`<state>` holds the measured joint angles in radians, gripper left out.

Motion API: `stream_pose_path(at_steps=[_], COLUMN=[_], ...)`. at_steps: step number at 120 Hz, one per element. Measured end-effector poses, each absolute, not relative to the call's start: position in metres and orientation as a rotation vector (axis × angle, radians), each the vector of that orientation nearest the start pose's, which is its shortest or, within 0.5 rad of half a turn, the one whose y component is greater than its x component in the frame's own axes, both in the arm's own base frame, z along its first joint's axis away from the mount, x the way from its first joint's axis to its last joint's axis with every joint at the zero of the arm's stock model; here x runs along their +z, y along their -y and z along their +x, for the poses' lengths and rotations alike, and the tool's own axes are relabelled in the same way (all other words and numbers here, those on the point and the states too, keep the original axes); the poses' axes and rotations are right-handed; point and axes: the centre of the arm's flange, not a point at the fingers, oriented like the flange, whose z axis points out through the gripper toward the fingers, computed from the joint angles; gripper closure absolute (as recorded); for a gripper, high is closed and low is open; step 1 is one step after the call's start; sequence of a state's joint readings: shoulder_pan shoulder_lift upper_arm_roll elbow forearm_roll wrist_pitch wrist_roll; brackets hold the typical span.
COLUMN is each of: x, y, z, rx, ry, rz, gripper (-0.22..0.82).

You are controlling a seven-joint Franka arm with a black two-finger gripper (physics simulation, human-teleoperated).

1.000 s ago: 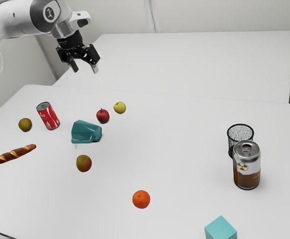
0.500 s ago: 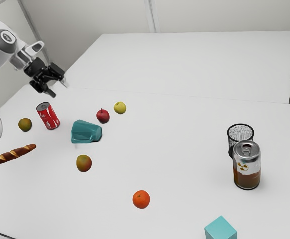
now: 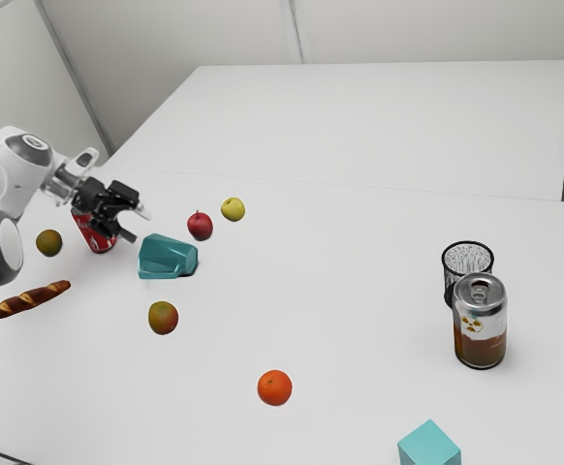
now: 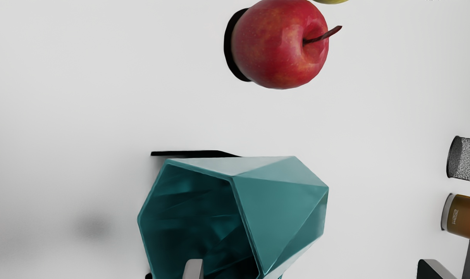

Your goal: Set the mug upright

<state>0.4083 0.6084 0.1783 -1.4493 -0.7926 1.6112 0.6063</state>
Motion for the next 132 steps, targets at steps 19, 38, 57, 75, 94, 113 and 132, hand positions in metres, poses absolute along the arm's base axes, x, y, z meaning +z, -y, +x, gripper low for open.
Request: stream_pose_path(at_steps=[19,38,57,75,94,113,132], x=[0.302,0.291,0.288,0.292,0.300,0.319,0.375], y=[-0.288,-0.280,-0.276,-0.275,-0.270,-0.262,-0.229], z=[0.607,0.608,0.608,0.609,0.611,0.605,0.599], rx=[0.068,0.105,0.133,0.157,0.173,0.182,0.197], ry=[-0.240,-0.242,-0.235,-0.218,-0.186,-0.156,-0.068], rz=[2.295,2.240,2.207,2.198,2.194,2.184,2.227], gripper=[0.00,0.01,0.38,0.62,0.72,0.75,0.77])
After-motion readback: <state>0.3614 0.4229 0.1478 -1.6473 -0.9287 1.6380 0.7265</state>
